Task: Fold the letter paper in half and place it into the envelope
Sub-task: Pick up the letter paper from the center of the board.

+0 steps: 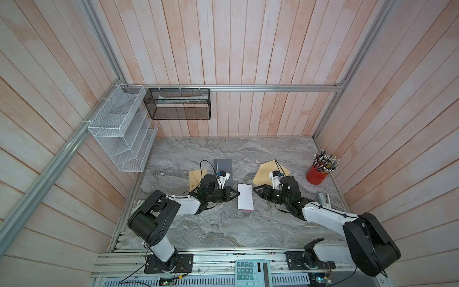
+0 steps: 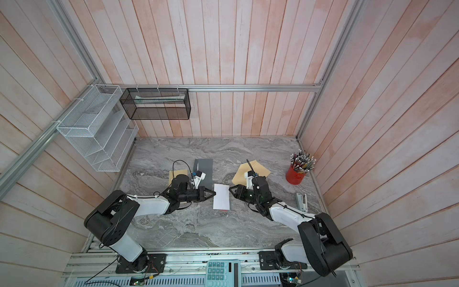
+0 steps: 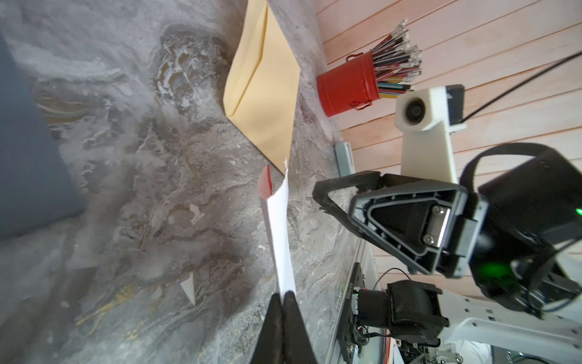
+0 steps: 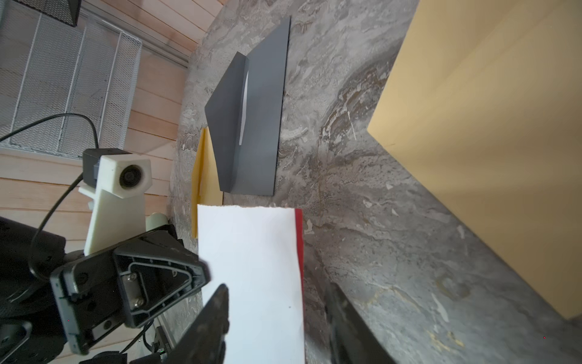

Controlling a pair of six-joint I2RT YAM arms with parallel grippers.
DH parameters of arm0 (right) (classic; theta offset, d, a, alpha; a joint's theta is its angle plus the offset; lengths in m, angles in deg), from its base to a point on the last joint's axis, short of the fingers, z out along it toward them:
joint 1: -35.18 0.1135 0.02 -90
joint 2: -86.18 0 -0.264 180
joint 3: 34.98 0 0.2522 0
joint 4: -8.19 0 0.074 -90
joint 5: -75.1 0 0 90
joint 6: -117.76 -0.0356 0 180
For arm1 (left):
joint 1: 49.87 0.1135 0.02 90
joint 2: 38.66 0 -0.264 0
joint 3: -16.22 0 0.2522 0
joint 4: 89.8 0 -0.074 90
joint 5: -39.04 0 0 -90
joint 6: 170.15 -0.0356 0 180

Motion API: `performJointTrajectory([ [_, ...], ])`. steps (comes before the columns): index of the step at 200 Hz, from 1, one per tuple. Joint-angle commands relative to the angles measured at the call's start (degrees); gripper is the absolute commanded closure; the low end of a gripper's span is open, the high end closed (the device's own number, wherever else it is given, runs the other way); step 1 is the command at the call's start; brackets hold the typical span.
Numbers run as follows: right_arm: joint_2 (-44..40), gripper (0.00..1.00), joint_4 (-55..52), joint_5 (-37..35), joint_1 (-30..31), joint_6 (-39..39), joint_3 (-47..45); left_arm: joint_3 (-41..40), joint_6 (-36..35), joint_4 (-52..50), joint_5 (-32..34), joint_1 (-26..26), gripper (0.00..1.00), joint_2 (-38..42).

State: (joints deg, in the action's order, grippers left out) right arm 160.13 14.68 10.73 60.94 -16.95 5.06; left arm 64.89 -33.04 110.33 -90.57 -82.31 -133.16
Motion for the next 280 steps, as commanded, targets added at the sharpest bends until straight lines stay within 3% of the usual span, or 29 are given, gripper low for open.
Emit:
performJointTrajectory([
  [1, -1.12, 0.42, -1.51, 4.55, -0.09, 4.03, -0.75, -2.11, 2.56, 8.56, -4.43, 0.99, 1.0, 2.41],
  [61, -0.23, 0.31, 6.06, 10.56, 0.24, 3.76, -2.06, -3.42, 4.22, 14.31, -9.23, 1.42, 1.0, 4.97],
  [121, -0.77, 0.3, 14.59, 16.43, 4.63, 2.28, -2.57, -4.98, 10.36, 24.94, -11.88, 2.56, 1.0, 1.83],
  [159, -0.65, 0.34, 19.98, 18.47, 5.53, -0.6, -4.01, -4.51, 9.68, 23.87, -12.51, 2.82, 1.0, 2.03],
  [188, -1.0, 0.44, 21.33, 18.88, 5.52, -1.67, -4.31, -4.26, 9.63, 23.26, -13.15, 3.15, 1.0, 2.29],
  [242, -1.62, 0.84, 20.97, 18.59, 5.37, -2.65, -4.66, -3.29, 7.82, 20.73, -14.14, 3.55, 1.0, 2.72],
  [274, -2.01, 1.0, 19.14, 17.47, 4.47, -3.0, -4.56, -1.88, 3.52, 14.77, -13.39, 3.55, 1.0, 3.64],
  [280, -2.26, 1.0, 18.75, 17.24, 3.99, -3.12, -4.64, -1.61, 3.04, 13.91, -13.29, 3.62, 0.9, 3.83],
])
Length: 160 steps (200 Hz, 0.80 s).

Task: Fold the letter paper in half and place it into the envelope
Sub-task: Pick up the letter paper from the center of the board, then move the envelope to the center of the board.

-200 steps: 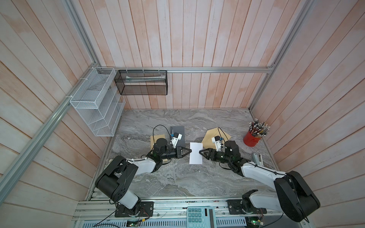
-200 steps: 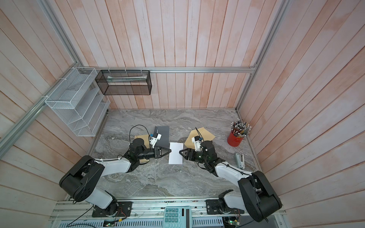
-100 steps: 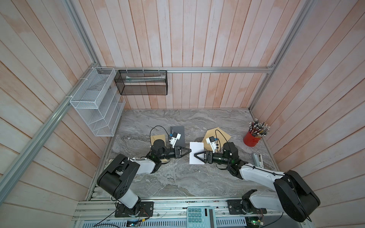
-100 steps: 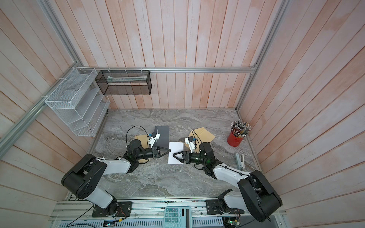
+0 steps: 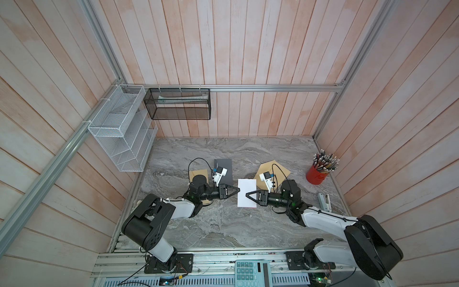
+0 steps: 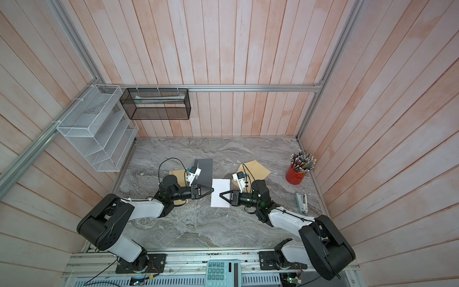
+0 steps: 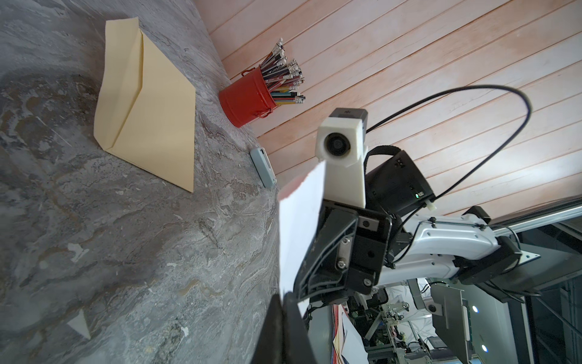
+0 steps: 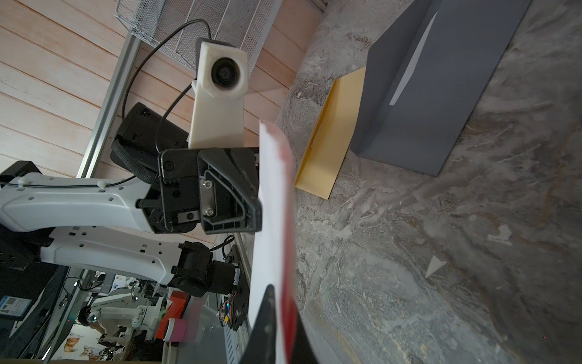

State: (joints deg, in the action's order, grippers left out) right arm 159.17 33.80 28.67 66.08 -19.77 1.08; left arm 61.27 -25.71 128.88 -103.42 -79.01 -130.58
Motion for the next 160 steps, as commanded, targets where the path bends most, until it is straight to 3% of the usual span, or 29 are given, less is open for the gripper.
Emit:
performJointTrajectory([
  [1, -1.37, 1.0, -0.45, -0.74, -1.25, -0.38, -0.67, 2.11, -4.31, -4.82, -0.35, 0.32, 0.87, 1.28],
  [24, -3.11, 1.0, -2.99, -1.23, -4.37, -0.99, -1.18, 3.45, -7.67, -9.77, 1.57, 0.32, 0.47, 2.68],
  [41, -5.26, 1.0, -9.01, -2.48, -7.35, 0.51, -1.02, 5.29, -11.65, -14.95, 4.23, 0.32, 0.34, 3.65],
  [65, -9.83, 1.0, -24.75, -9.63, -11.31, 4.97, 0.78, 10.44, -17.08, -24.58, 9.33, 0.32, 0.34, 3.12],
  [101, -20.51, 1.0, -37.61, -22.11, -16.78, 6.92, -1.21, 17.17, -21.18, -30.69, 16.32, -0.31, 0.34, -0.64],
  [130, -26.9, 1.0, -42.1, -21.2, -22.92, 8.09, -3.3, 24.22, -24.04, -34.31, 22.08, -1.81, 0.34, -6.91],
  [160, -30.32, 1.0, -45.07, -21.08, -24.01, 8.64, -4.65, 31.33, -26.96, -36.23, 27.08, -4.4, 0.34, -13.03],
])
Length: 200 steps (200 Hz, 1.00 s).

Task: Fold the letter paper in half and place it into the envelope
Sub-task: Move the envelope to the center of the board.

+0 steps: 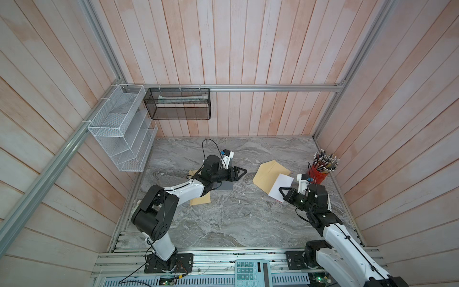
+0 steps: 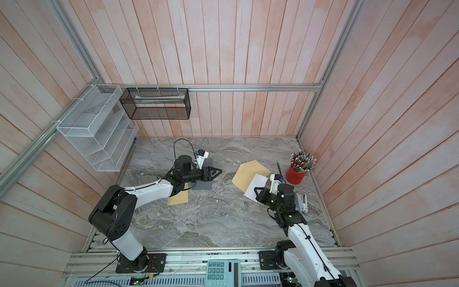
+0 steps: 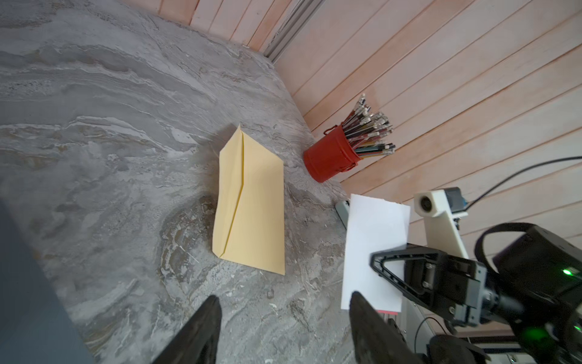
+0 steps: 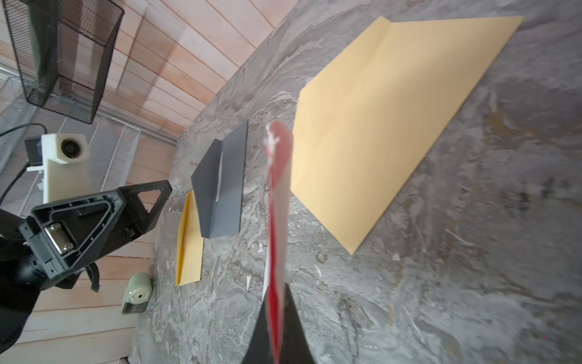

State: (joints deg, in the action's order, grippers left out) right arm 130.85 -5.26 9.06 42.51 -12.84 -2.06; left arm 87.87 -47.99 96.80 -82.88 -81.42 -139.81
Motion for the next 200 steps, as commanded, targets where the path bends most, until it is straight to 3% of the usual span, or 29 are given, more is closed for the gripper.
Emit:
performJointTrajectory([
  [1, -2.1, 1.0, -6.02, -1.47, -0.46, 1.69, -1.59, 5.06, -4.8, -4.3, 6.75, -2.1, 0.34, -3.98],
  [41, -4.35, 1.0, -5.93, 0.28, -0.48, -0.11, -3.87, 15.94, -7.56, -9.63, 9.6, -4.39, 0.35, -12.49],
  [90, -5.87, 1.0, -4.93, 1.66, -0.48, -1.94, -5.89, 22.59, -4.94, -9.35, 7.31, -4.88, 0.37, -21.33],
  [200, -4.79, 1.0, -0.94, 2.94, -0.46, -3.65, -7.78, 35.9, -5.15, -18.54, 9.68, -7.82, 0.43, -33.34],
])
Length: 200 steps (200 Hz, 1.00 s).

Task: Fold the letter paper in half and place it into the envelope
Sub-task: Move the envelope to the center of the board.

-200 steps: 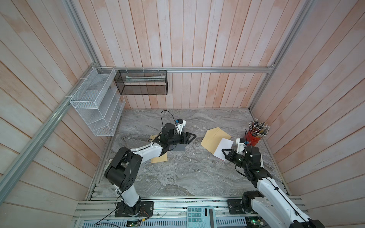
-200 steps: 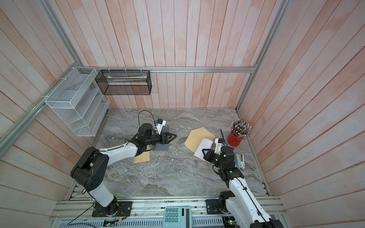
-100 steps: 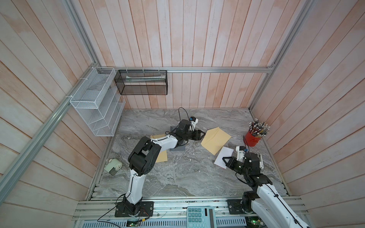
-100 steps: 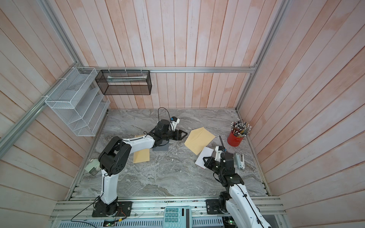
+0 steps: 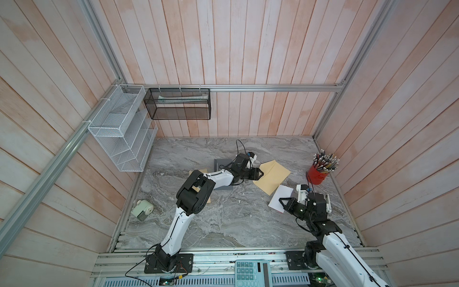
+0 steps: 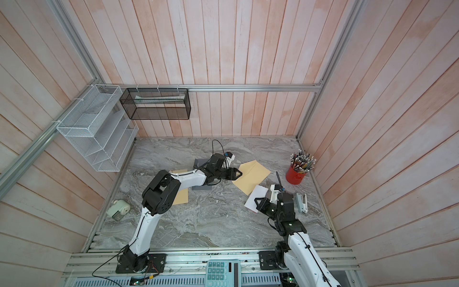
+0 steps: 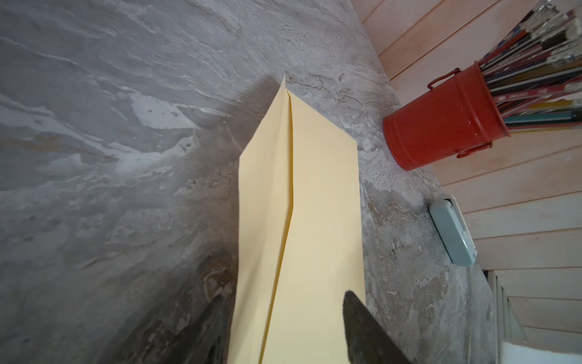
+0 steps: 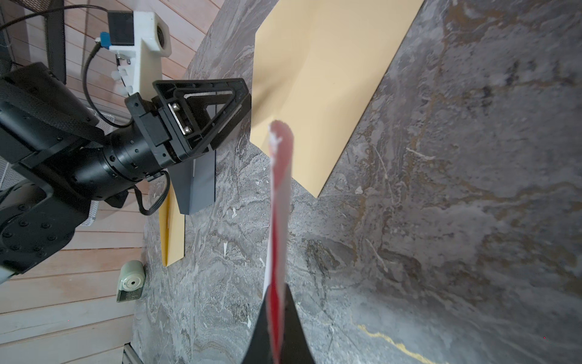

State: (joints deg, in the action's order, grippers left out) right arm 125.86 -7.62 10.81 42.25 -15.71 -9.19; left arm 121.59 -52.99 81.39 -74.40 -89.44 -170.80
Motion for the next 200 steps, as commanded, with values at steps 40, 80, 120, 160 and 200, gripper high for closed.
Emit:
performJointTrajectory([
  [40, 0.3, 1.0, 2.21, 0.89, -0.22, -0.83, -0.87, 3.75, -0.34, -4.16, 0.23, -0.08, 0.51, -3.81],
  [80, 0.94, 1.0, 2.11, 0.64, -0.22, -0.41, 0.0, 2.63, 0.08, -3.72, -1.38, -1.03, 0.73, -3.84],
  [120, 1.71, 1.0, 1.96, 0.81, -0.21, 0.43, 1.42, -3.45, -0.25, -1.44, -2.5, -1.01, 1.0, 0.51],
  [160, 2.42, 1.0, 0.38, 0.17, -0.29, 2.48, 4.11, -11.98, -5.52, -0.74, -1.61, -0.53, 1.0, 10.08],
  [200, 3.31, 1.0, -0.8, 0.16, -0.3, 3.86, 5.82, -23.07, -9.31, -3.02, 2.05, -0.24, 1.0, 20.1],
])
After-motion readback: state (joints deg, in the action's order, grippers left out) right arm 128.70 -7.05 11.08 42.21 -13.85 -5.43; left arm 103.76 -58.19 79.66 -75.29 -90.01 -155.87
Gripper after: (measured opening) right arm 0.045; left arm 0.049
